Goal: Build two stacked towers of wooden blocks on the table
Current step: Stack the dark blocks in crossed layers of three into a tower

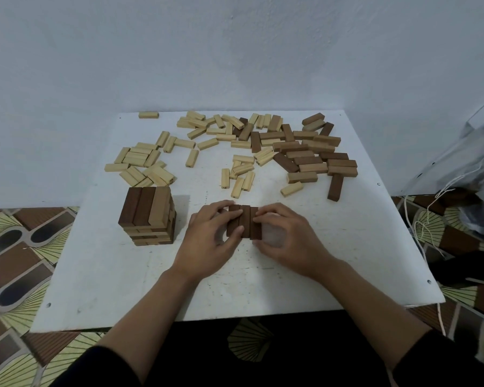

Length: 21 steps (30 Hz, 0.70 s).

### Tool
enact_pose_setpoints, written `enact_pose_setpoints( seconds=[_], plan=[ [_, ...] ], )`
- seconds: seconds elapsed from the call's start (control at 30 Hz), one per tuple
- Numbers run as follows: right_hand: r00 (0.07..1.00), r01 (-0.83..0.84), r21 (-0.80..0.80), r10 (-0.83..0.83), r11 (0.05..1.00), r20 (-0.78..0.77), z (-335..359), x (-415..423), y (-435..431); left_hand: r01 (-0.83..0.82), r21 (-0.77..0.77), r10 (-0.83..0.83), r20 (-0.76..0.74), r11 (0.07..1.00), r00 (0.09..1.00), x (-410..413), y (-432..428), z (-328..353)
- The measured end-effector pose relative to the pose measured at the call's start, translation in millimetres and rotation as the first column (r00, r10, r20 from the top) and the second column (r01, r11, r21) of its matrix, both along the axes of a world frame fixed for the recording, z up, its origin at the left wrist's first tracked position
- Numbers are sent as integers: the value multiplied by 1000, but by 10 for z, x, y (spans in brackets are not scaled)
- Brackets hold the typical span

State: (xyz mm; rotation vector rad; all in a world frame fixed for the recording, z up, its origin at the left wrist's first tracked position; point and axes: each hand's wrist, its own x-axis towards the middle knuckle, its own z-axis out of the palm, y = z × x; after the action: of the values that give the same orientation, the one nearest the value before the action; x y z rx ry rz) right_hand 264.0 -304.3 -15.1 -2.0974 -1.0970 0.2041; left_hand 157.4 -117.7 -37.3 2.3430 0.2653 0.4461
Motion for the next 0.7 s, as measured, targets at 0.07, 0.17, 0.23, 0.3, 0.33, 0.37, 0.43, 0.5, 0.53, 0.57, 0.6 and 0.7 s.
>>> enact_pose_setpoints(
  seconds=[0.07, 0.17, 0.23, 0.3, 0.33, 0.37, 0.43, 0.5, 0.53, 0.57, 0.6, 0.7],
  plan=[
    [998, -19, -37, 17, 999, -62, 10, 37, 0, 4, -22, -5, -31, 1000, 999, -12, -1, 17],
    [984, -14, -89, -2, 996, -176, 53, 128, 35, 41, -61, -46, -76, 997, 996, -34, 27, 56],
    [979, 0, -141, -29, 990, -200, 84, 185, 77, 85, -62, -90, -89, 995, 992, -49, 56, 74],
    [983, -8, -159, -21, 987, -181, 83, 226, 122, 107, -69, -112, -86, 992, 990, -53, 93, 84],
    [984, -20, -156, -8, 988, -176, 80, 240, 139, 112, -64, -117, -80, 992, 990, -50, 108, 79],
    [984, -34, -154, 7, 988, -176, 76, 257, 158, 116, -56, -120, -78, 992, 990, -44, 124, 70],
    [983, -58, -168, 27, 984, -180, 83, 302, 179, 127, -41, -130, -86, 991, 988, -34, 145, 56],
    [985, -85, -202, 51, 976, -166, 105, 355, 195, 132, -35, -134, -78, 991, 988, -28, 150, 40],
    [986, -104, -227, 70, 968, -150, 118, 370, 203, 128, -40, -130, -70, 991, 989, -33, 142, 38],
    [987, -120, -251, 88, 960, -134, 128, 381, 214, 121, -42, -124, -67, 992, 990, -33, 134, 36],
    [987, -132, -270, 100, 954, -129, 136, 387, 224, 116, -36, -119, -69, 993, 990, -33, 126, 38],
    [977, -165, -281, 118, 946, -177, 161, 394, 237, 121, -13, -122, -91, 993, 988, -21, 116, 32]
  ],
)
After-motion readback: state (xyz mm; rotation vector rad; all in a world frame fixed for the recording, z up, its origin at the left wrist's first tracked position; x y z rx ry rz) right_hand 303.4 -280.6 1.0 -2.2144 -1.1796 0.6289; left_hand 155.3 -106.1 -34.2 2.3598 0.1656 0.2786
